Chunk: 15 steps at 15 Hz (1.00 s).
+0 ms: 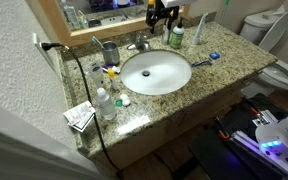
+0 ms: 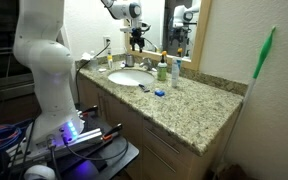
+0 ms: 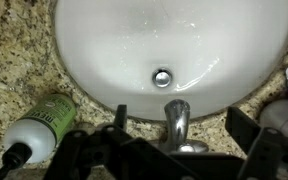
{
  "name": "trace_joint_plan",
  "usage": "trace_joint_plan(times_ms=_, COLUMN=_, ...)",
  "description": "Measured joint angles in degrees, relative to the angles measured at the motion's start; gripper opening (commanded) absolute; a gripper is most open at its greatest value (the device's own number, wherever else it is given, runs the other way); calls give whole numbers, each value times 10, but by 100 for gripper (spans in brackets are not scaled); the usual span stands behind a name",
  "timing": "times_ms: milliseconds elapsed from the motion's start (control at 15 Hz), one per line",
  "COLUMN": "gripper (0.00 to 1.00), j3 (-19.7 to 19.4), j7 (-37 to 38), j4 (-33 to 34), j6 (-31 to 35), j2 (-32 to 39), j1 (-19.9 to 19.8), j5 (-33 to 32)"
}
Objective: Open the tap, wet the shaving stick then close tap
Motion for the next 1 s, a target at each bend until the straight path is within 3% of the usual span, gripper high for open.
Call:
trace_joint_plan(times_ms=467, gripper=100, j3=-7, j7=6, j4=7, j6=1, j2=5, j1=9, j5=5)
trace_joint_plan(times_ms=1000, gripper=100, j3=-11, j7=6, j4=6, j6=71, j2=6, j1=13, j5=15)
